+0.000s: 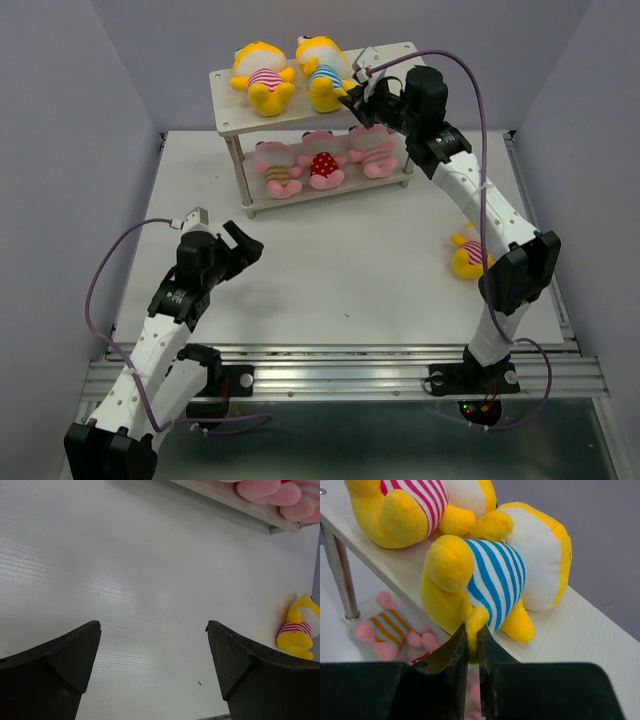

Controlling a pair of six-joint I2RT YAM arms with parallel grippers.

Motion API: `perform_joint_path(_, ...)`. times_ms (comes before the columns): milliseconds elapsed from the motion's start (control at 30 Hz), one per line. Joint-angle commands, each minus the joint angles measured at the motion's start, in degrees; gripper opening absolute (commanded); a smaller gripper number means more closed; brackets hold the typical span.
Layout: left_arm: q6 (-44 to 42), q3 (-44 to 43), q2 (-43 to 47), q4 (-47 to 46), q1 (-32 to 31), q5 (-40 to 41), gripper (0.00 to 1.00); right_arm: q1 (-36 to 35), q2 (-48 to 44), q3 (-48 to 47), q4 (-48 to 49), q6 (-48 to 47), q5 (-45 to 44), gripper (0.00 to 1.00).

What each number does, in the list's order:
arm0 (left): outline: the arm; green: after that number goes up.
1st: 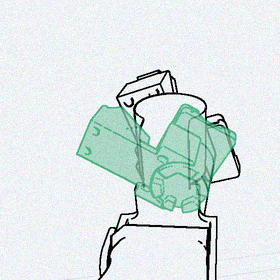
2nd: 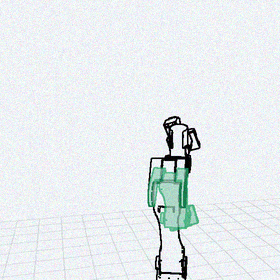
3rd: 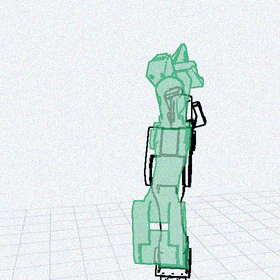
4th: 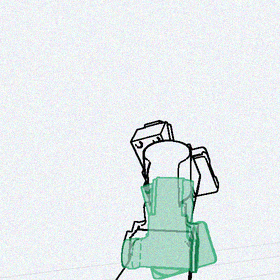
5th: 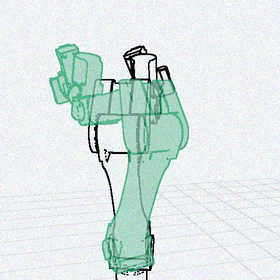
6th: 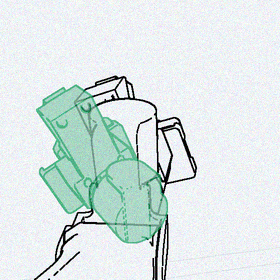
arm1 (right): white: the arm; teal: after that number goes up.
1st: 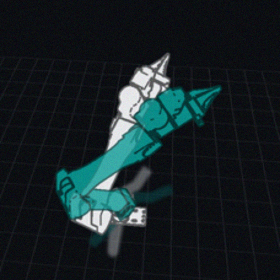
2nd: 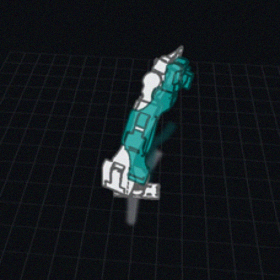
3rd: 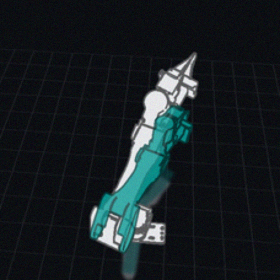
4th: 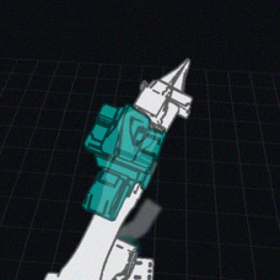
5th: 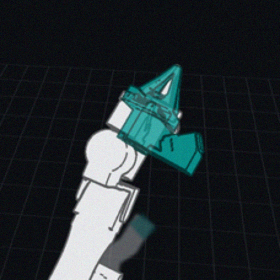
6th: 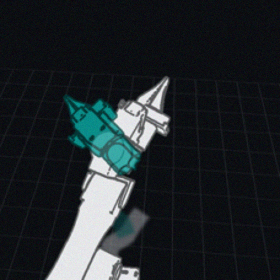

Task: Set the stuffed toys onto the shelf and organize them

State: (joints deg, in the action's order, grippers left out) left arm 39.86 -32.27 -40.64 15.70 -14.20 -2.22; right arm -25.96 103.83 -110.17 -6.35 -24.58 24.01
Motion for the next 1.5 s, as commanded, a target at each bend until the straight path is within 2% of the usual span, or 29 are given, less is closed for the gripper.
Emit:
perform_joint_path(0,-1.01,-2.62,0.48,-0.5,-0.22,0.99,0.99,-0.24,0.84,-2.59,5.38,2.52,-0.8,0.14)
perform_joint_path(100,-0.75,-2.27,0.83,-0.41,-0.22,1.16,0.99,-0.24,1.29,-2.86,5.47,2.08,-2.47,0.19)
perform_joint_path(200,-0.66,-2.18,1.18,-0.59,-0.22,1.16,0.99,-0.24,0.94,-2.33,5.56,2.08,-2.39,0.3)
perform_joint_path(467,-0.83,-2.45,0.13,-0.5,-0.22,0.99,0.99,-0.24,-0.82,-0.22,8.28,3.22,-2.65,0.44)
perform_joint_path(567,-0.83,-2.45,0.3,-0.41,-0.22,0.9,0.99,-0.24,-1.7,0.39,8.98,3.48,-3.26,0.55)
perform_joint_path(667,-0.83,-2.45,0.74,-0.32,-0.22,0.9,0.99,-0.24,-2.58,0.66,9.16,3.4,-4.14,0.6)
perform_joint_path(900,-0.74,-2.45,1.09,-0.24,-0.22,0.55,0.99,-0.24,-6.88,3.38,9.86,4.01,-4.5,0.98)
perform_joint_path(1033,-0.74,-2.36,1.36,-0.67,-0.3,-0.24,0.99,-0.24,-10.22,5.66,10.39,4.45,-7.3,1.0)
perform_joint_path(1133,-0.74,-2.18,1.44,-1.38,-0.22,-1.12,0.99,-0.24,-14.35,9.07,10.22,6.46,-12.21,1.0)
perform_joint_path(1233,-0.66,-2.01,1.44,-2.25,-0.22,-2.0,0.99,-0.24,-21.37,14.44,8.9,10.94,-21.34,1.0)
perform_joint_path(1267,-0.57,-1.66,1.53,-3.04,-0.22,-2.35,0.99,-0.24,-23.65,19.33,8.38,15.04,-28.77,1.0)
perform_joint_path(1300,-0.4,-1.31,1.53,-3.31,-0.3,-2.53,0.99,-0.24,-26.02,22.25,7.85,17.35,-32.32,1.0)
perform_joint_path(1333,-0.05,-1.04,1.36,-3.66,-0.22,-2.61,0.99,-0.24,-31.27,25.5,6.8,21.46,-38.62,1.0)
perform_joint_path(1367,-0.13,-0.86,1.27,-4.01,-0.31,-3.4,0.99,-0.24,-34.02,32.58,6.44,23.68,-41.65,1.0)
perform_joint_path(1467,-0.04,-0.6,0.74,-5.24,-0.31,-4.28,0.99,-0.24,-43.34,41.85,1.53,34.55,-50.34,1.0)
